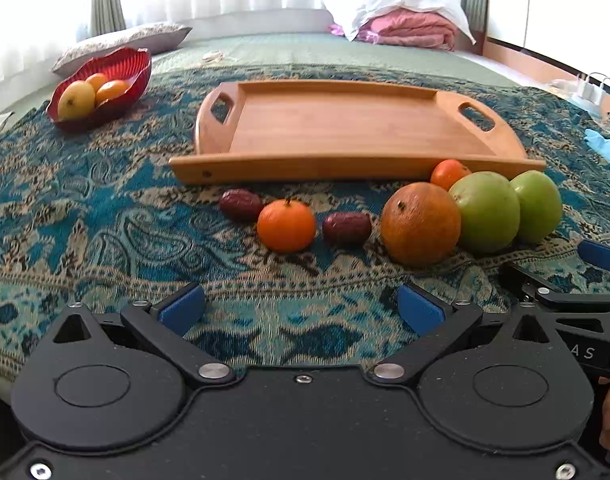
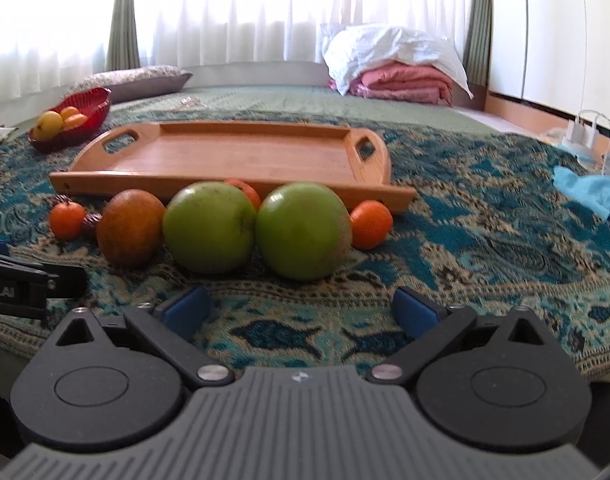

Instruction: Organize fruits

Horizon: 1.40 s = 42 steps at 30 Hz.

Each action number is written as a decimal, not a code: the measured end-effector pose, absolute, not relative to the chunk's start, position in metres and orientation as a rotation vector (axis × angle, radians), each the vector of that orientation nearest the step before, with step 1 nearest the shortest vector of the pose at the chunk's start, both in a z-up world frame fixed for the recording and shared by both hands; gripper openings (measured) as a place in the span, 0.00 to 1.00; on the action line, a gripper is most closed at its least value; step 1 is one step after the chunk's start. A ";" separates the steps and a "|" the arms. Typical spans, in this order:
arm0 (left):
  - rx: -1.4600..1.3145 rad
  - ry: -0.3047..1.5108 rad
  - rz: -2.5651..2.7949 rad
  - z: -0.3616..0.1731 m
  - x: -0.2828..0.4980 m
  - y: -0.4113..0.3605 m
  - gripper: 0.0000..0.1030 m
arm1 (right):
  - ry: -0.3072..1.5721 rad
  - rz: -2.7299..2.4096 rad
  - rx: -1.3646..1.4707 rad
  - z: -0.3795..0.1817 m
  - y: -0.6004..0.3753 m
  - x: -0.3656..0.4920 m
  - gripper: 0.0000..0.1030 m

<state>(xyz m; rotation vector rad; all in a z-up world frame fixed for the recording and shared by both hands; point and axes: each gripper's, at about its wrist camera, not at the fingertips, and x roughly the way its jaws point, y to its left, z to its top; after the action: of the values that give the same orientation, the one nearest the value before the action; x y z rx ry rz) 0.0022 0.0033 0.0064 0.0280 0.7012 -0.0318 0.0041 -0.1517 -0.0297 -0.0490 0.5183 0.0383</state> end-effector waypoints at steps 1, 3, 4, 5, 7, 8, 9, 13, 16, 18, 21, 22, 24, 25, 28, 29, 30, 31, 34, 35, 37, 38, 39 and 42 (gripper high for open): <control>0.033 0.694 -0.035 0.007 0.002 0.002 1.00 | 0.508 0.038 -0.056 -0.029 -0.150 0.004 0.96; 0.040 0.679 -0.035 0.010 0.003 0.001 0.99 | 0.488 0.033 -0.060 -0.026 -0.149 0.004 0.91; 0.040 0.668 -0.035 0.012 0.002 0.001 0.96 | 0.479 0.032 -0.056 -0.024 -0.149 0.005 0.88; 0.039 0.652 -0.036 0.014 0.002 0.001 0.95 | 0.473 0.036 -0.051 -0.022 -0.150 0.005 0.86; 0.031 0.618 -0.041 0.019 -0.001 0.001 0.88 | 0.472 0.051 -0.054 -0.019 -0.151 0.005 0.80; 0.024 0.604 -0.044 0.022 -0.002 0.001 0.87 | 0.473 0.058 -0.065 -0.019 -0.151 0.004 0.79; 0.018 0.593 -0.050 0.025 -0.003 0.001 0.81 | 0.470 0.056 -0.079 -0.019 -0.150 0.003 0.74; -0.004 0.576 -0.133 0.034 -0.008 -0.004 0.68 | 0.460 0.025 -0.106 -0.017 -0.155 0.003 0.64; -0.007 0.576 -0.187 0.035 -0.010 -0.013 0.66 | 0.468 0.044 -0.086 -0.015 -0.162 0.008 0.64; 0.004 0.580 -0.196 0.032 -0.007 -0.020 0.65 | 0.468 0.060 -0.103 -0.015 -0.162 0.011 0.64; -0.002 0.597 -0.202 0.027 -0.002 -0.027 0.64 | 0.470 0.083 -0.143 -0.015 -0.159 0.016 0.64; -0.016 0.603 -0.207 0.025 0.001 -0.028 0.64 | 0.473 0.090 -0.146 -0.016 -0.158 0.019 0.64; -0.043 0.615 -0.213 0.021 0.005 -0.028 0.64 | 0.472 0.096 -0.146 -0.016 -0.159 0.023 0.67; -0.059 0.626 -0.217 0.018 0.009 -0.027 0.64 | 0.471 0.099 -0.145 -0.017 -0.160 0.025 0.67; -0.103 0.645 -0.223 0.011 0.017 -0.025 0.64 | 0.473 0.112 -0.144 -0.017 -0.162 0.031 0.67; -0.119 0.649 -0.222 0.009 0.020 -0.024 0.64 | 0.475 0.113 -0.146 -0.017 -0.162 0.033 0.68; -0.131 0.651 -0.221 0.008 0.022 -0.022 0.64 | 0.476 0.115 -0.149 -0.018 -0.163 0.035 0.68; -0.143 0.649 -0.221 0.007 0.023 -0.021 0.65 | 0.477 0.115 -0.153 -0.018 -0.163 0.037 0.68; -0.173 0.638 -0.239 0.006 0.024 -0.017 0.66 | 0.471 0.118 -0.176 -0.019 -0.161 0.041 0.70; -0.175 0.634 -0.240 0.005 0.024 -0.016 0.66 | 0.469 0.121 -0.184 -0.019 -0.161 0.042 0.70; -0.179 0.626 -0.236 0.004 0.023 -0.015 0.58 | 0.467 0.126 -0.199 -0.019 -0.161 0.043 0.71; -0.186 0.619 -0.244 0.004 0.022 -0.014 0.51 | 0.466 0.126 -0.205 -0.019 -0.161 0.044 0.71; -0.203 0.604 -0.255 0.006 0.020 -0.013 0.44 | 0.464 0.127 -0.211 -0.020 -0.161 0.044 0.71; -0.170 0.586 -0.214 0.014 0.016 -0.018 0.44 | 0.451 0.119 -0.233 -0.020 -0.158 0.044 0.59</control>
<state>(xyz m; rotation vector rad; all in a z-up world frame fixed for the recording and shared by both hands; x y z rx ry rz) 0.0162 -0.0183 0.0139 -0.1700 0.5864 -0.2145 0.0445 -0.1576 -0.0201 -0.2326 0.4514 0.1194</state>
